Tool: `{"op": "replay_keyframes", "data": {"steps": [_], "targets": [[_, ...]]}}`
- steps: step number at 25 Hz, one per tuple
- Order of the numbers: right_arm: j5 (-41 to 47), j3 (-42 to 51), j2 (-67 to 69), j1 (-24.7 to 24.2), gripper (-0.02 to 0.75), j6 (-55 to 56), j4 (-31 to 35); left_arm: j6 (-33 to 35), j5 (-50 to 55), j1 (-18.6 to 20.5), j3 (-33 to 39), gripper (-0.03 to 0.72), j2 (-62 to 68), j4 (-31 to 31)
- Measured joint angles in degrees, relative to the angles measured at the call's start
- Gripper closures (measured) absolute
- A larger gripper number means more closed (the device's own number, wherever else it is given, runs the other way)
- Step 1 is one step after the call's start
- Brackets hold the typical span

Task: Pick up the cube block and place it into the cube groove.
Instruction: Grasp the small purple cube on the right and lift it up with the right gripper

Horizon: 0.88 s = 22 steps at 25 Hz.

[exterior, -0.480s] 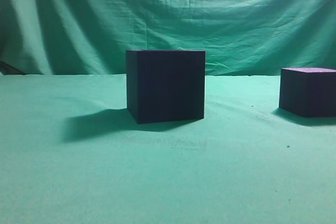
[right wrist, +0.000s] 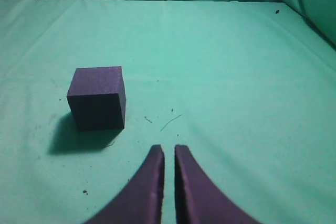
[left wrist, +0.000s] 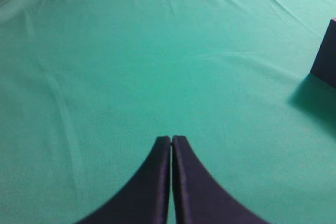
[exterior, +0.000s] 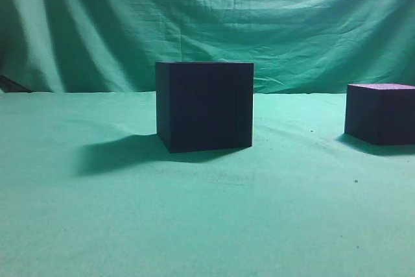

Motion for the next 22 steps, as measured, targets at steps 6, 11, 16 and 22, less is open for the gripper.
{"op": "replay_keyframes", "data": {"steps": [6,11,16,22], "targets": [[0.00,0.00,0.00,0.00,0.688,0.00,0.00,0.00,0.00,0.00,0.00,0.688,0.00,0.00],[0.00,0.00,0.00,0.00,0.688,0.00,0.00,0.00,0.00,0.00,0.00,0.688,0.00,0.00],[-5.35,0.03,0.00,0.00,0.688,0.27,4.49,0.00,0.00,0.00,0.00,0.688,0.00,0.00],[-23.82,0.03,0.00,0.00,0.688,0.75,10.25,0.00,0.00,0.00,0.00,0.688,0.00,0.00]]}}
